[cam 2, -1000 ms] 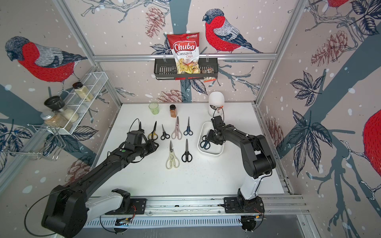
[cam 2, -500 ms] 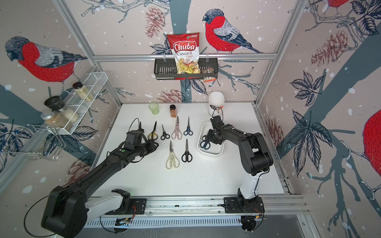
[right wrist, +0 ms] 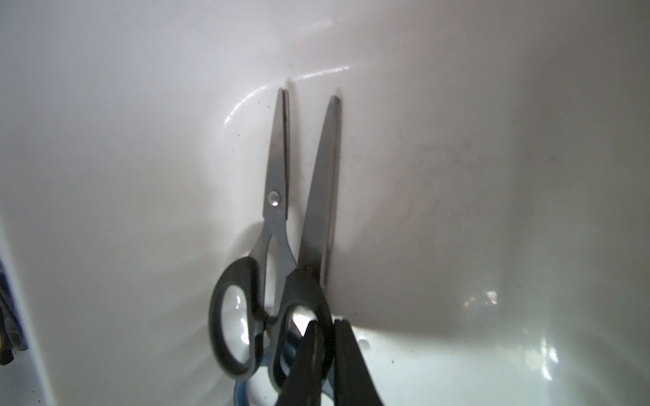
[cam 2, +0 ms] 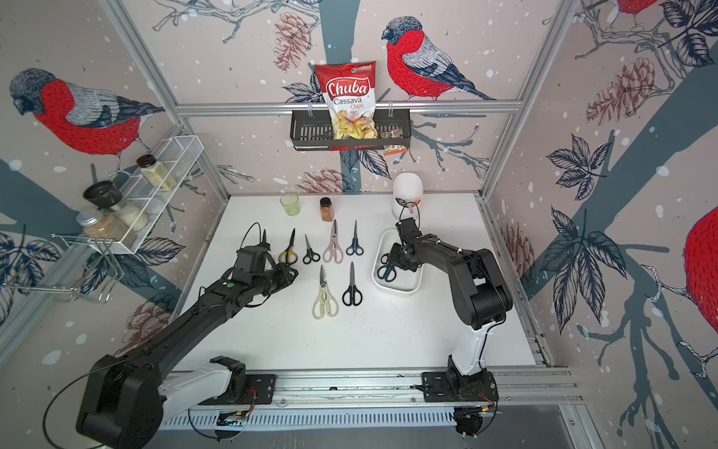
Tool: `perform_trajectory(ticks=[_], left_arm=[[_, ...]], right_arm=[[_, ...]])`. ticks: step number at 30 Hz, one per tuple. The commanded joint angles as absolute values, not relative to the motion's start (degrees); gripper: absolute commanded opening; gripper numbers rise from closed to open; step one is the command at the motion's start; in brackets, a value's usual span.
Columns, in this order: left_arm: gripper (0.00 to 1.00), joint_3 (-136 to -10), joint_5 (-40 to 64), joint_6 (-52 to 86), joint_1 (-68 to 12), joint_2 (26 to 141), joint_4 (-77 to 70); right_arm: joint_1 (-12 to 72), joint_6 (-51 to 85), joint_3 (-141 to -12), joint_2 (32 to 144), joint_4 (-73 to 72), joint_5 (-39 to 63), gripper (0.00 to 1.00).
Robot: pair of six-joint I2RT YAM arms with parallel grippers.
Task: Take the scissors out of the storage box
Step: Pick up the scissors from the storage box.
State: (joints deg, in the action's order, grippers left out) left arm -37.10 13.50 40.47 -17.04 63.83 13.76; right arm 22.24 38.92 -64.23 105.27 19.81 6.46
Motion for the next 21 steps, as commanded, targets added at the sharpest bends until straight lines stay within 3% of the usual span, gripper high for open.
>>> perform_trajectory(ticks=[1, 14, 21], left_arm=[[0.29, -36.98, 13.61, 40.12, -16.9, 63.22, 14.39], [0.31, -35.95, 18.15, 39.63, -16.95, 63.96, 12.05], [0.32, -36.55, 21.64, 38.9, -17.11, 66.35, 10.52]], right_arm=[[22.28, 38.19, -64.34, 105.24, 19.85, 6.68, 0.09], [22.72, 36.65, -62.37, 99.37, 25.08, 2.52, 0.0], [28.15, 37.81, -62.69, 93.85, 30.51, -2.2, 0.0]])
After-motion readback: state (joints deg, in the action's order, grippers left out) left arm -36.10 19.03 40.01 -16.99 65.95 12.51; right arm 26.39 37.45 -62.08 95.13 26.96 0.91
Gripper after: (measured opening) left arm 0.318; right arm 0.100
